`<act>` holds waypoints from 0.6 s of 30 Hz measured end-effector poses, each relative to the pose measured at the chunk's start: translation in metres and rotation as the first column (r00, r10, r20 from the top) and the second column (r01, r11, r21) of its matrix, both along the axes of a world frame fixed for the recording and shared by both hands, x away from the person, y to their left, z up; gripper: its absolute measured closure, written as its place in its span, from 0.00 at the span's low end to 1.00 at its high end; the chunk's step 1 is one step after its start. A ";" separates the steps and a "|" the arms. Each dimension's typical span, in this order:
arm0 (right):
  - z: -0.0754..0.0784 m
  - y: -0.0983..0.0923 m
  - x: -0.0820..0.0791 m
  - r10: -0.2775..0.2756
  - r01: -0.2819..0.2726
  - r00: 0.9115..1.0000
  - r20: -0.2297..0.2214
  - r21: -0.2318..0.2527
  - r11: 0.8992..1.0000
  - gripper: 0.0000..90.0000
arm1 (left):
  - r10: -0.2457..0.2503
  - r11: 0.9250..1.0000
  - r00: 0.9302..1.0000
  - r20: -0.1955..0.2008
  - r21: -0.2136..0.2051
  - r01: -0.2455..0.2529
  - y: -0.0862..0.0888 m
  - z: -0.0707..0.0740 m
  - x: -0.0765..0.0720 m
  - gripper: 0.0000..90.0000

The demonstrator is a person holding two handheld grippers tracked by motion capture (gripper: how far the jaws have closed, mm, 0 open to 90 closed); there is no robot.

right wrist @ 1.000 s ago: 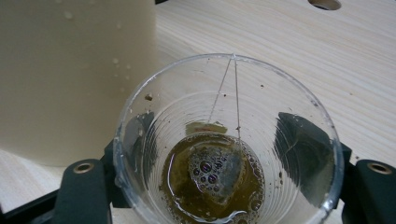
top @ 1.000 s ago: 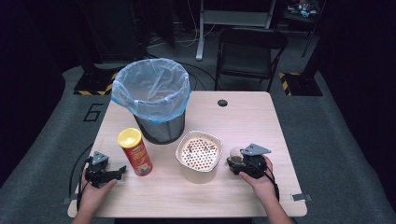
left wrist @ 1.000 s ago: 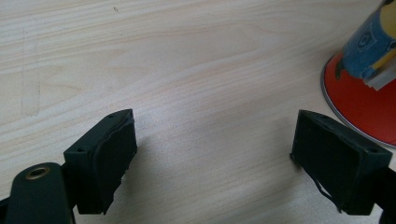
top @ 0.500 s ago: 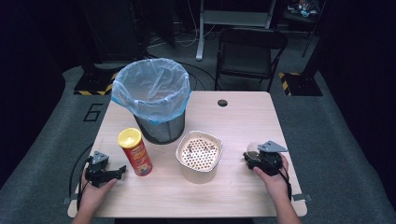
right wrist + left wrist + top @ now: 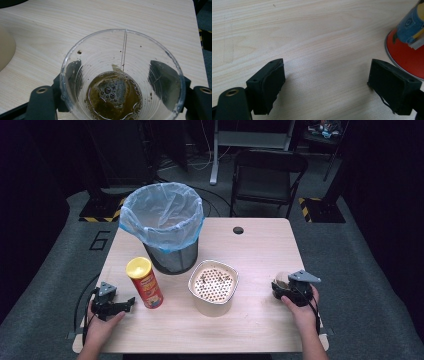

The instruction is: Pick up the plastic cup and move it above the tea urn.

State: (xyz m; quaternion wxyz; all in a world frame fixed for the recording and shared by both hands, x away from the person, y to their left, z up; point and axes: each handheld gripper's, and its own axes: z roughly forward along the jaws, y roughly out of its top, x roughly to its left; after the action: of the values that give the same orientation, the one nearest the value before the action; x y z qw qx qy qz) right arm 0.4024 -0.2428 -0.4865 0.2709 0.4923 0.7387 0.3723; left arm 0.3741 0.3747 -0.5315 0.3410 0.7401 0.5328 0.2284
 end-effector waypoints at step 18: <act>0.020 -0.008 -0.013 -0.040 0.038 0.998 0.056 0.032 0.999 0.14 | 0.000 1.000 1.000 0.000 0.000 0.000 0.000 0.000 0.000 0.15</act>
State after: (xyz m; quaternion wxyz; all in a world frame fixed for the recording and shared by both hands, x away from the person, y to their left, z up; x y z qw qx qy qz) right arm 0.3891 -0.2505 -0.4662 0.2914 0.4999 0.7151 0.3922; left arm 0.3741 0.3747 -0.5315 0.3408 0.7402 0.5326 0.2284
